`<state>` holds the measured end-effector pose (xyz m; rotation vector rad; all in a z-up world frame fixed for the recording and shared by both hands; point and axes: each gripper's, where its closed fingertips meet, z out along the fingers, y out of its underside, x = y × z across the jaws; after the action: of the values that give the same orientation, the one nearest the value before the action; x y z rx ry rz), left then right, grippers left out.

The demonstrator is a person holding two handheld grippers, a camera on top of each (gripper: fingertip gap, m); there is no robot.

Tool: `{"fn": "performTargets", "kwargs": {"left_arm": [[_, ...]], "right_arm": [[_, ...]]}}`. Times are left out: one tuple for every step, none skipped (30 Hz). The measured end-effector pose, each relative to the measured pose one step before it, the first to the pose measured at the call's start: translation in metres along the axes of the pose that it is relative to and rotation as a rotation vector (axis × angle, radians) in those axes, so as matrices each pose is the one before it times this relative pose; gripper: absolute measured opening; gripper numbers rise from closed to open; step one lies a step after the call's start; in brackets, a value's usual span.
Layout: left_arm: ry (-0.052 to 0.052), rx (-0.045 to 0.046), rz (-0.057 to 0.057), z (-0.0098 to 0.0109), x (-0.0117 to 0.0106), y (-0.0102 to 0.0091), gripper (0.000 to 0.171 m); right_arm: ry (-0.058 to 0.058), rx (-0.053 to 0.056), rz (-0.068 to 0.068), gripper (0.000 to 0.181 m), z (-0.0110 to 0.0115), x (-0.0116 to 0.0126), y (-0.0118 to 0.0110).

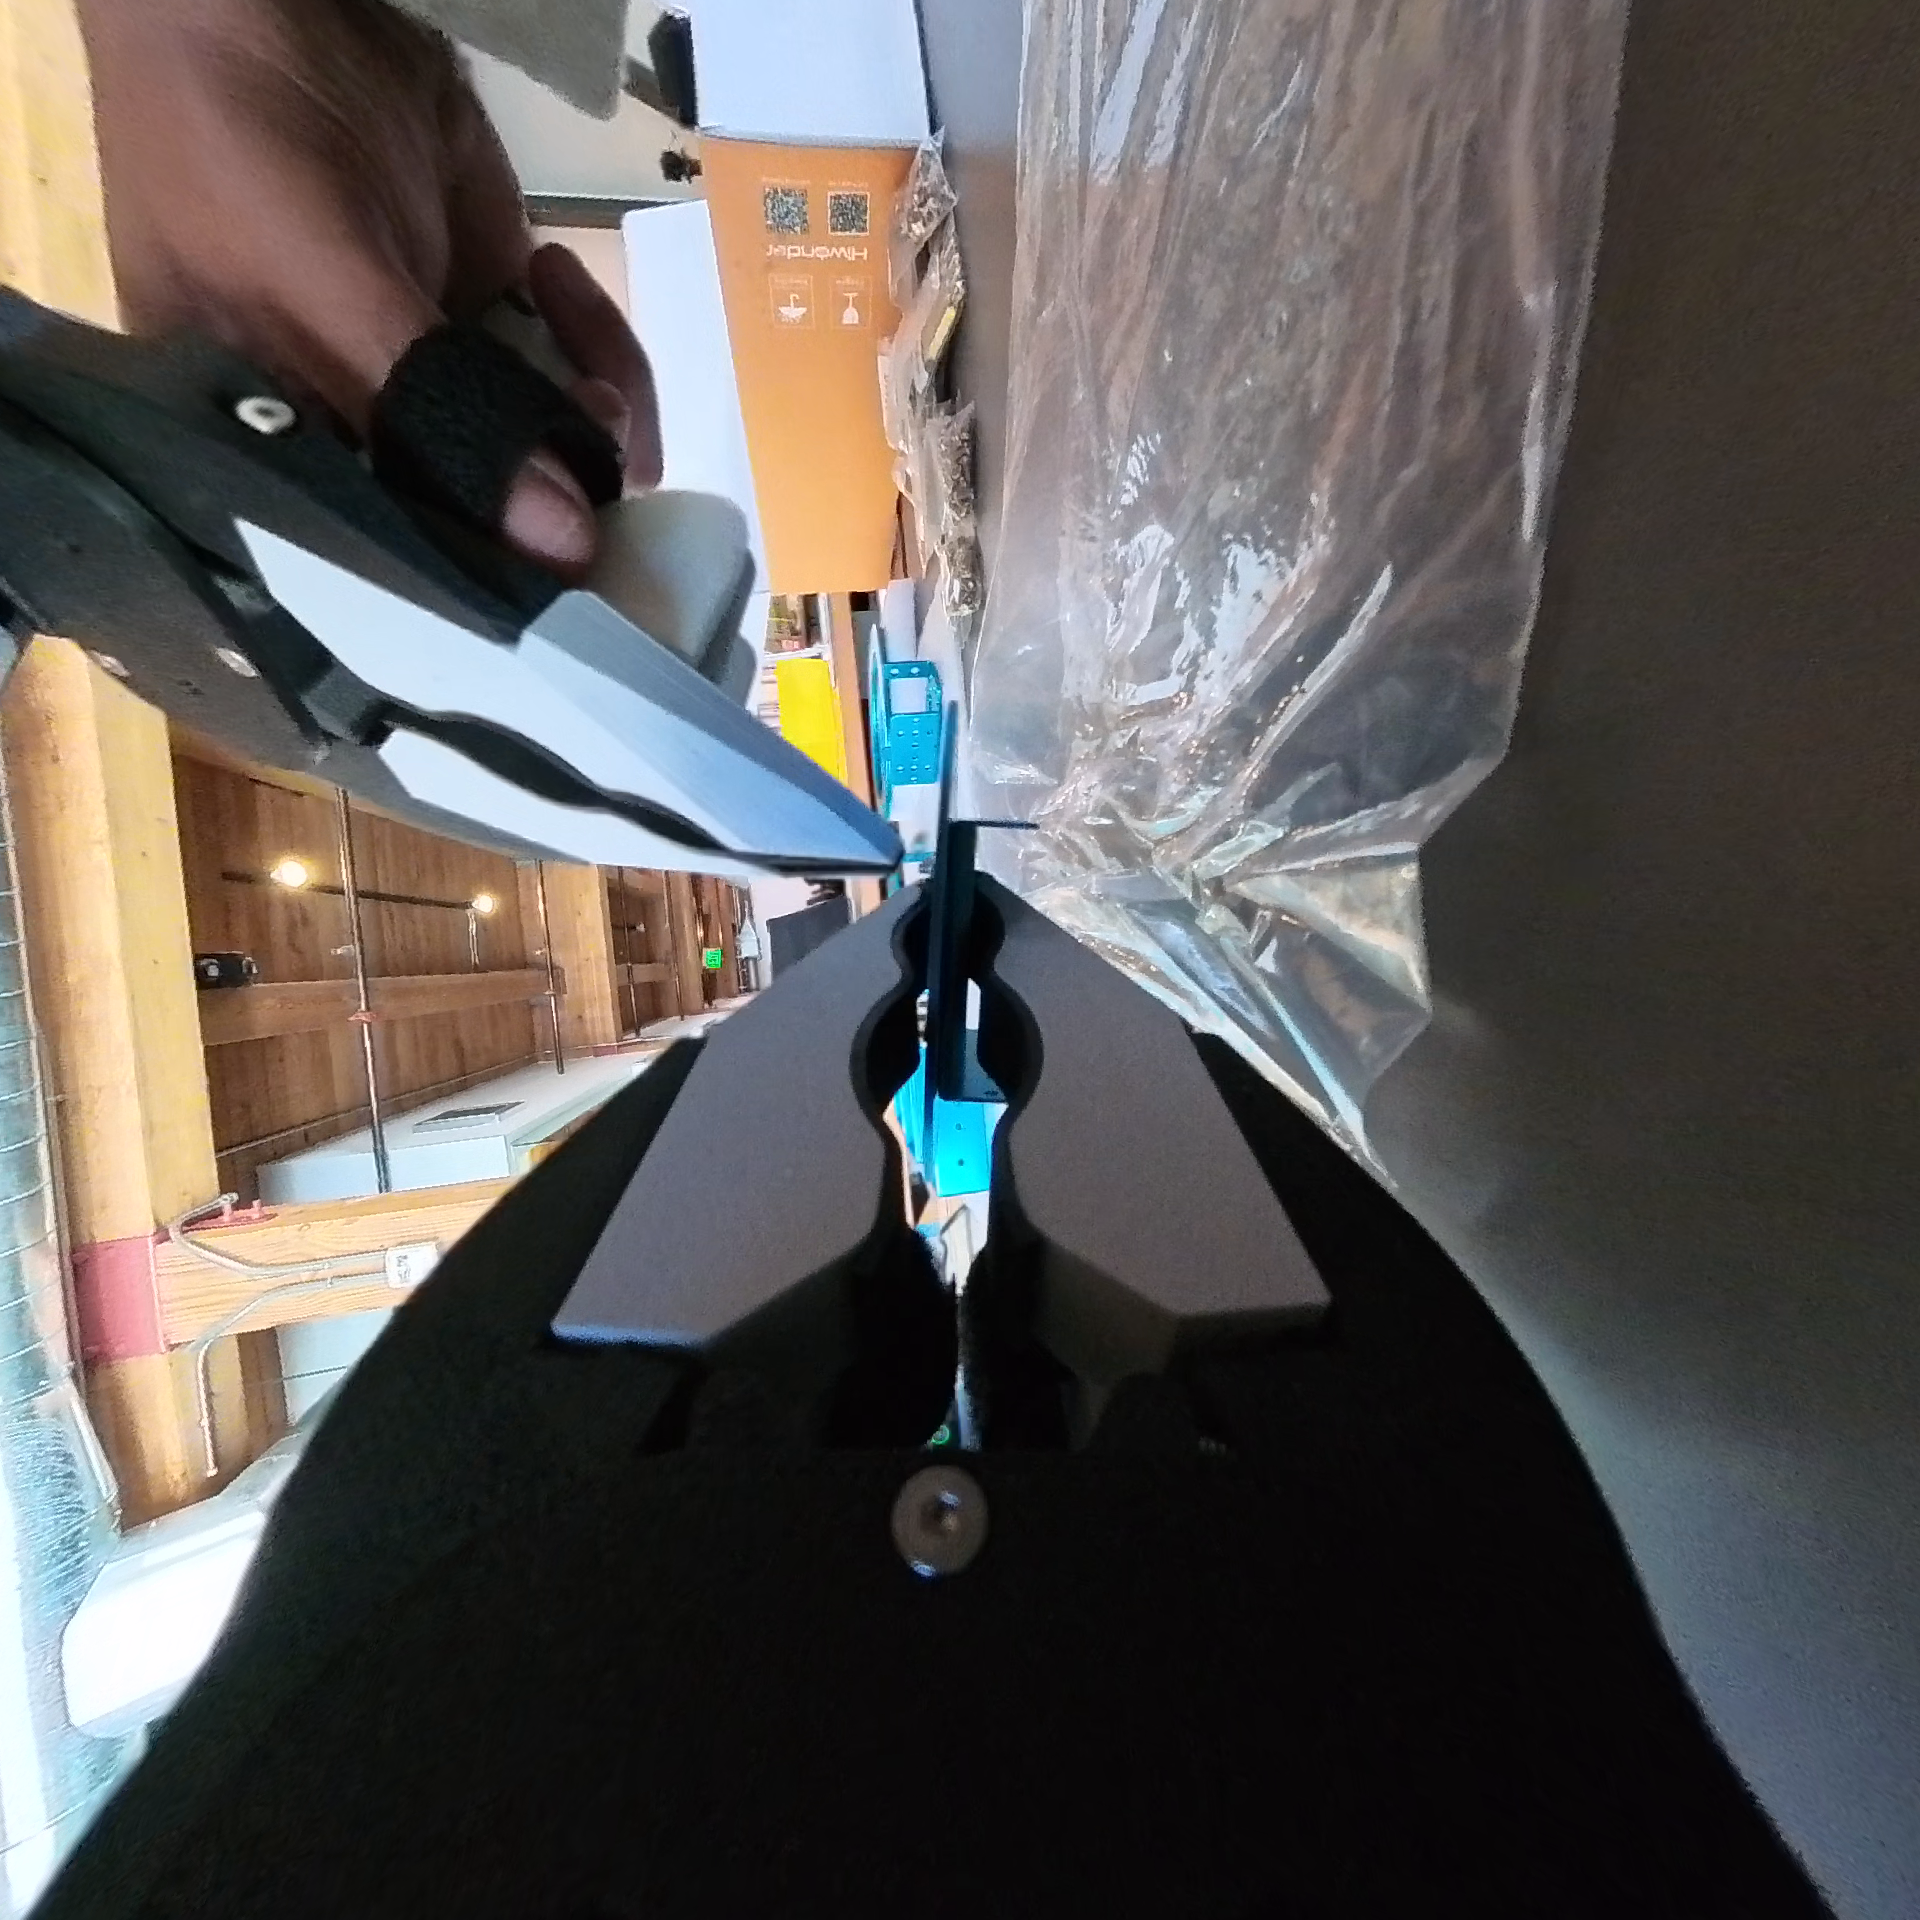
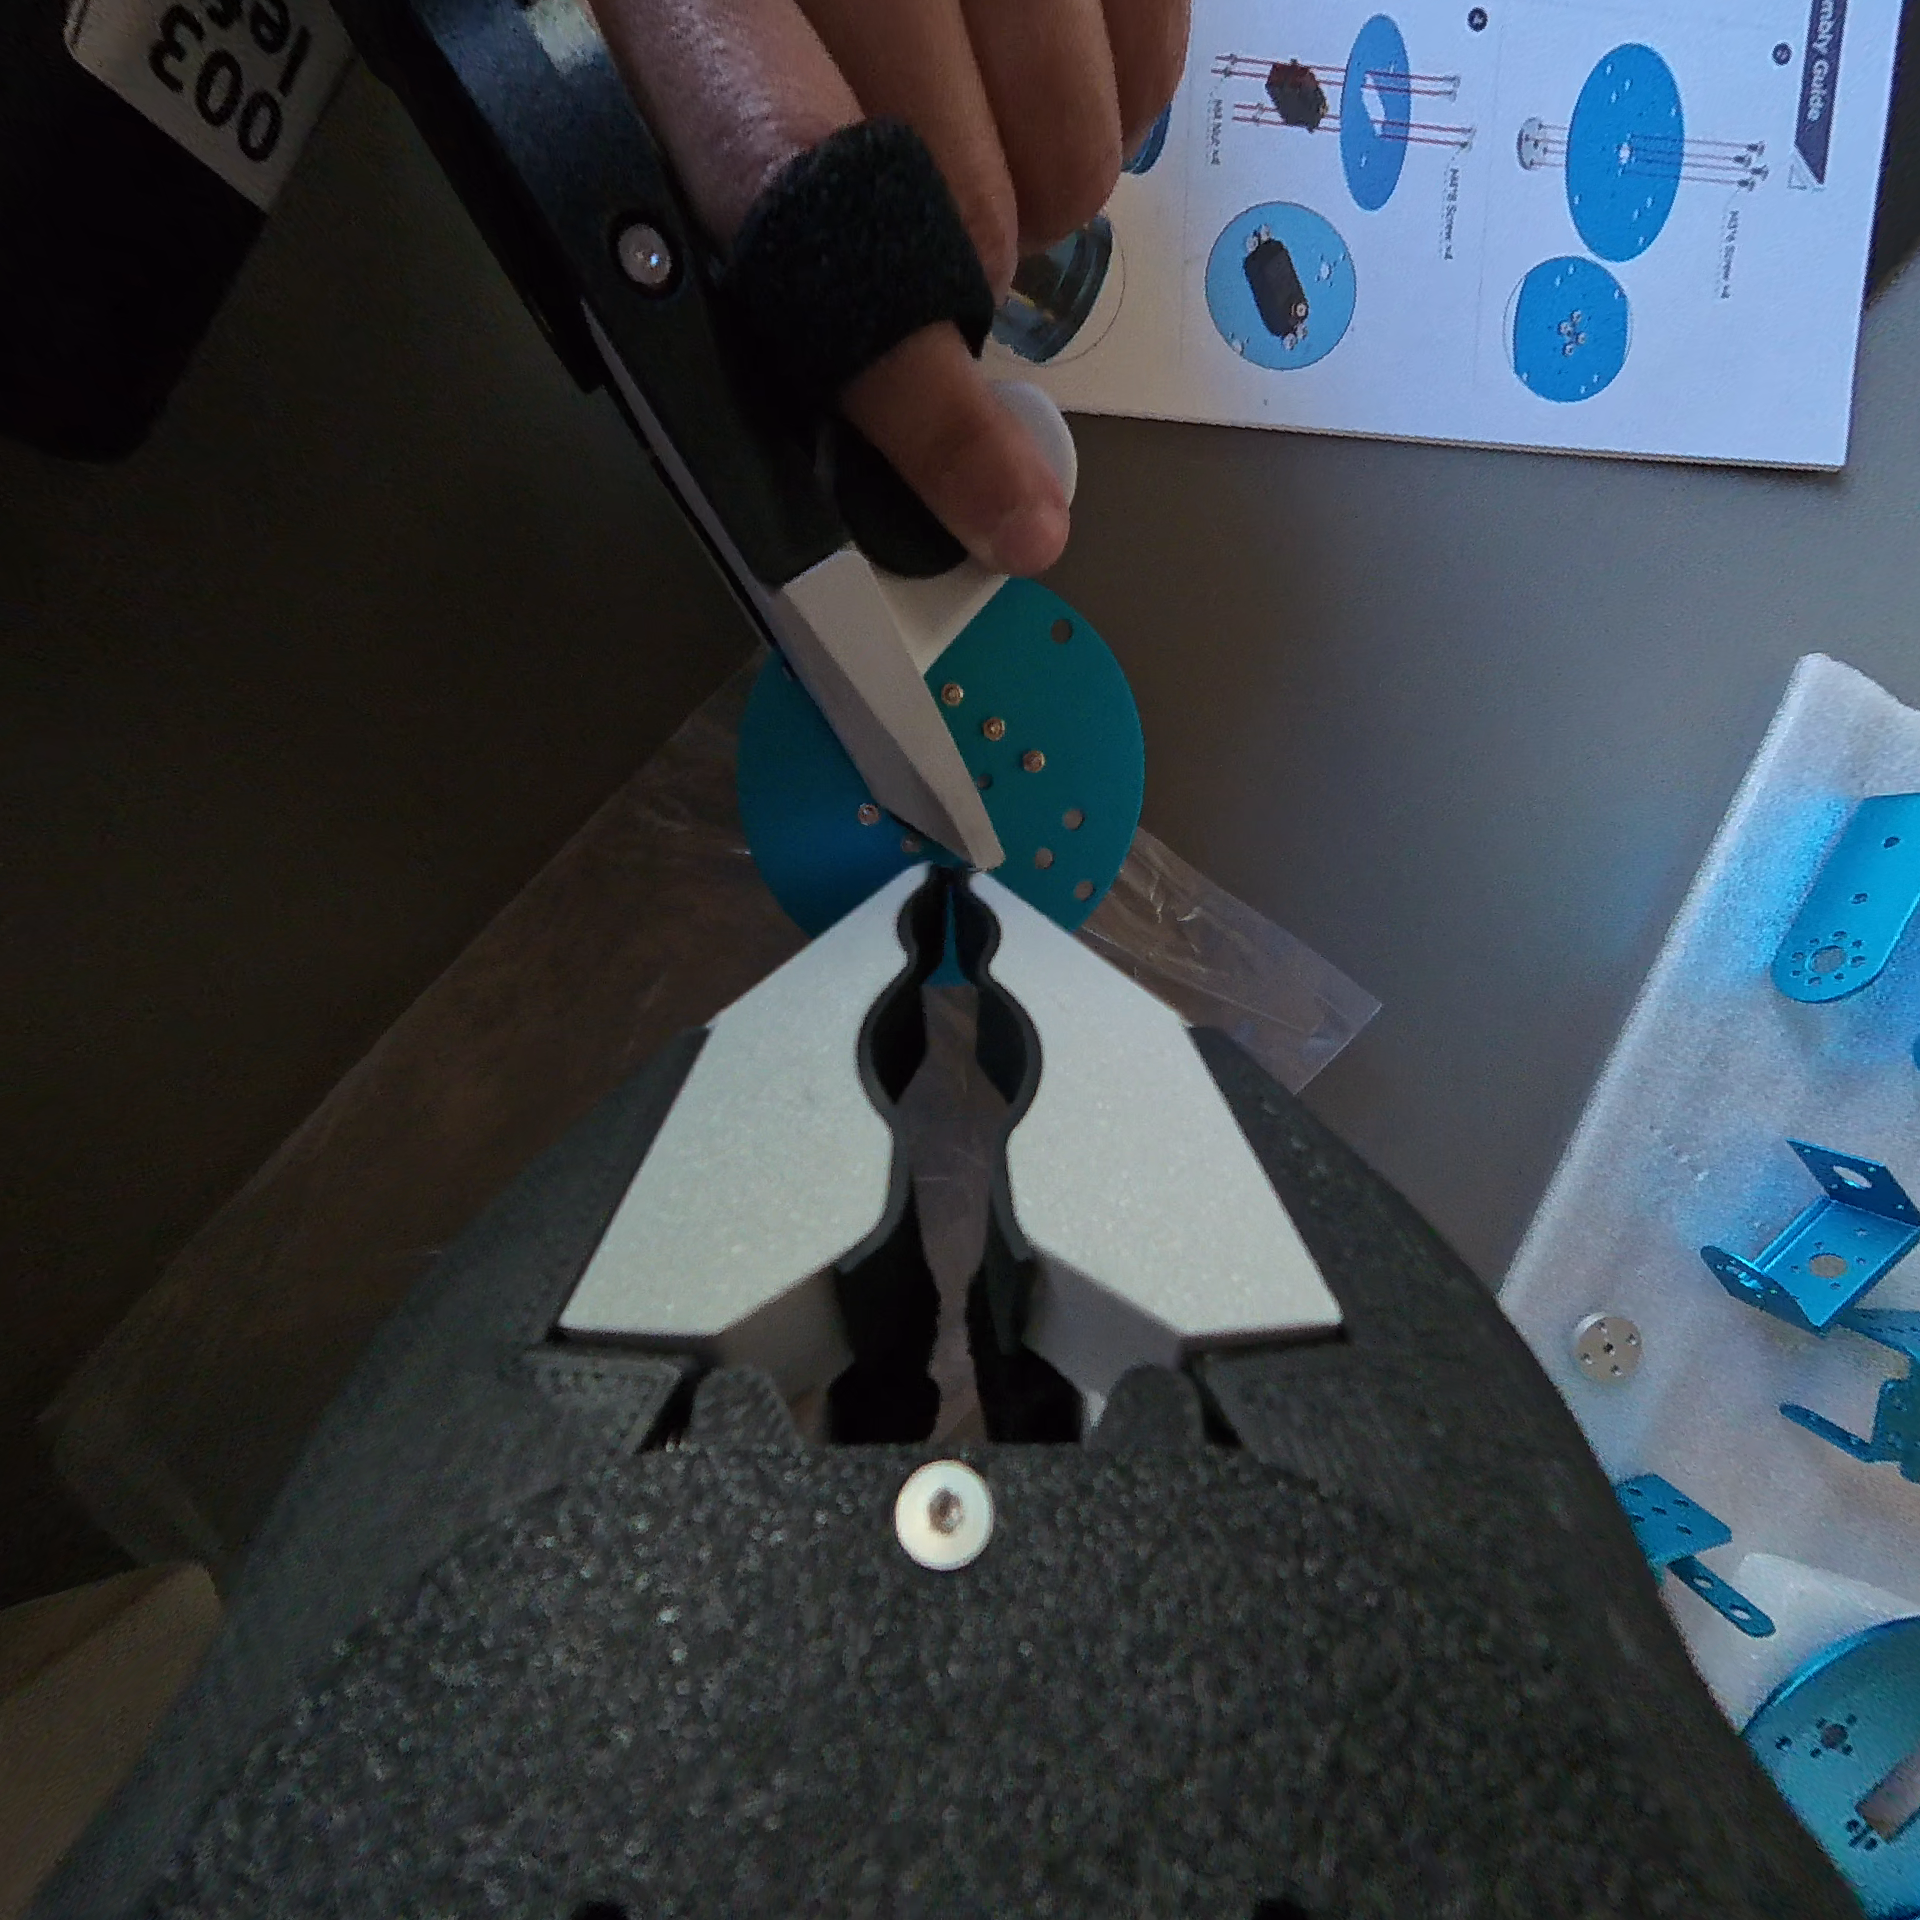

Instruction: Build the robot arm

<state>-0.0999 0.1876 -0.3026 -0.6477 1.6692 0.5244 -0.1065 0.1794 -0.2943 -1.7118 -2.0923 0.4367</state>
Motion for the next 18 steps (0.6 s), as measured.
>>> {"fn": "performTargets", "kwargs": {"left_arm": [[0.0029, -0.00058, -0.0026, 0.00011, 0.00026, 0.00016, 0.001], [0.0007, -0.00193, 0.0006, 0.00021, -0.00002, 0.00036, 0.001], [-0.0009, -0.00072, 0.0007, -0.00006, -0.00017, 0.00024, 0.001], [0.0010, 0.00097, -0.0026, -0.00008, -0.00007, -0.00007, 0.001], [0.0016, -0.00059, -0.0018, 0.00005, 0.00013, 0.00023, 0.001], [0.0003, -0.00211, 0.0030, 0.00004, 0.00010, 0.00045, 0.001], [0.0017, -0.00252, 0.0028, 0.00012, 0.00049, 0.00058, 0.001], [0.0009, -0.00109, 0.0006, -0.00007, 0.00018, 0.00044, 0.001], [0.0009, 0.00002, -0.0009, -0.00010, 0.00011, 0.00021, 0.001], [0.0020, 0.00078, -0.0010, -0.00004, 0.00026, -0.00004, 0.001], [0.0000, 0.00257, 0.0020, -0.00026, 0.00016, -0.00045, 0.001], [0.0005, 0.00281, 0.0044, -0.00028, 0.00027, -0.00042, 0.001], [0.0046, 0.00042, 0.0050, 0.00000, 0.00091, 0.00008, 0.001], [0.0051, -0.00324, 0.0056, 0.00028, 0.00114, 0.00096, 0.001], [0.0022, -0.00698, 0.0040, 0.00051, 0.00053, 0.00193, 0.001], [0.0023, -0.00572, -0.0021, 0.00042, 0.00020, 0.00218, 0.001], [0.0053, -0.00086, -0.0080, 0.00034, 0.00042, 0.00149, 0.001], [0.0059, 0.00256, -0.0058, 0.00006, 0.00085, 0.00063, 0.001]], "right_arm": [[0.0037, 0.0020, -0.0013, 0.000, 0.00054, 0.00068, -0.00016], [0.0009, -0.0009, -0.0026, 0.000, 0.00074, 0.00010, 0.00008], [-0.0009, -0.0025, -0.0007, 0.000, 0.00104, -0.00016, 0.00021], [0.0048, -0.0023, -0.0004, 0.000, 0.00123, 0.00087, 0.00034], [0.0075, -0.0059, -0.0017, 0.000, 0.00095, 0.00124, 0.00127], [0.0118, -0.0085, -0.0015, 0.000, -0.00011, 0.00183, 0.00219], [0.0140, -0.0004, 0.0026, 0.000, -0.00185, 0.00232, 0.00170], [0.0078, 0.0087, 0.0108, 0.000, -0.00354, 0.00174, 0.00100], [0.0035, 0.0056, 0.0221, 0.000, -0.00460, 0.00177, 0.00252], [0.0002, -0.0020, 0.0299, 0.000, -0.00472, 0.00177, 0.00548], [-0.0002, -0.0156, 0.0382, 0.004, -0.00356, 0.00217, 0.00970], [-0.0083, -0.0343, 0.0467, 0.008, -0.00151, 0.00132, 0.01430], [-0.0239, -0.0375, 0.0489, 0.010, 0.00096, -0.00155, 0.01502], [-0.0313, -0.0187, 0.0386, 0.013, 0.00301, -0.00414, 0.01030], [-0.0251, 0.0010, 0.0140, 0.016, 0.00446, -0.00606, 0.00467], [-0.0031, 0.0000, -0.0178, 0.017, 0.00473, -0.00578, 0.00276], [0.0230, -0.0042, -0.0329, 0.017, 0.00379, -0.00294, 0.00215], [0.0266, 0.0012, -0.0300, 0.016, 0.00247, -0.00139, 0.00003]]}}
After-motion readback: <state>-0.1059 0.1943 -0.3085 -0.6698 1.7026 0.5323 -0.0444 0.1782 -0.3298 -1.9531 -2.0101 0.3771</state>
